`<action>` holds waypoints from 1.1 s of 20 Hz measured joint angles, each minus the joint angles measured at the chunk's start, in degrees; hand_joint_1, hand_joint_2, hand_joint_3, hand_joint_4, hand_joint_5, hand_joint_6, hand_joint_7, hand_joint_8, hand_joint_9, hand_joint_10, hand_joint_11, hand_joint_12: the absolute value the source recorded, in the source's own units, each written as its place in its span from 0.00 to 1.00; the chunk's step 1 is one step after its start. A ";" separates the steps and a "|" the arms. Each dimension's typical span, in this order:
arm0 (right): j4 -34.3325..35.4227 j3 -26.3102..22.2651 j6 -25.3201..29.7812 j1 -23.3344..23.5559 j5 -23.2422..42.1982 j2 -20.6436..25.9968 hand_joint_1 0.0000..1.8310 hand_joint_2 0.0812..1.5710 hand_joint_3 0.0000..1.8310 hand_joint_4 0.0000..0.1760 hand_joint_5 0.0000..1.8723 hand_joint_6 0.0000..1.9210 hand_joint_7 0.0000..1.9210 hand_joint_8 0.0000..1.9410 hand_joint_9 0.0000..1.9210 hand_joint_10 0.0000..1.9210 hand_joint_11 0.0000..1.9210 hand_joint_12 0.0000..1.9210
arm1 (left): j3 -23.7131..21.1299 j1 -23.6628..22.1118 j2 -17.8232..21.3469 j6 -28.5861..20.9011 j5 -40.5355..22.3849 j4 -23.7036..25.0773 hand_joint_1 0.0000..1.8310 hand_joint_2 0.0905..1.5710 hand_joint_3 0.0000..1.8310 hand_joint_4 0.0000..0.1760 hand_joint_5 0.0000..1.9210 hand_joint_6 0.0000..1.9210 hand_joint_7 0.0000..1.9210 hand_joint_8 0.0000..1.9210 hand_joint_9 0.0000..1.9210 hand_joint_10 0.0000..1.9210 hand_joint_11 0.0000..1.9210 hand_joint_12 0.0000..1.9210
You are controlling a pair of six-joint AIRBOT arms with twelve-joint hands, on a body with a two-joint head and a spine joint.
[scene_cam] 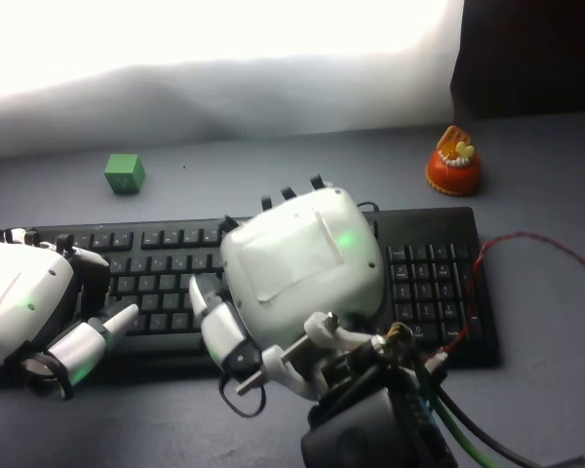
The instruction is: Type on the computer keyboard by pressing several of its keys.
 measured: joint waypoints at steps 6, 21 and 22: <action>2.95 0.07 0.44 0.17 -0.37 0.22 0.05 0.78 0.00 0.00 0.32 0.25 0.43 0.09 0.30 0.48 0.13 0.86 | -0.20 1.44 0.37 -0.37 -0.13 0.00 0.18 0.86 0.01 0.00 0.25 0.20 0.36 0.05 0.21 0.39 0.00 0.83; 5.38 10.60 11.78 -1.27 -8.00 -6.80 0.06 0.77 0.00 0.00 0.50 0.29 0.44 0.03 0.24 0.38 0.06 0.86 | -1.81 6.19 0.55 -1.75 0.31 3.45 0.21 0.86 0.00 0.00 0.33 0.30 0.33 0.00 0.16 0.26 0.00 0.66; 5.42 11.45 12.61 -1.49 -8.39 -7.32 0.05 0.77 0.00 0.00 0.49 0.26 0.47 0.03 0.27 0.34 0.05 0.84 | -1.79 6.03 0.55 -1.66 0.55 3.48 0.21 0.85 0.00 0.00 0.34 0.29 0.34 0.00 0.17 0.23 0.00 0.62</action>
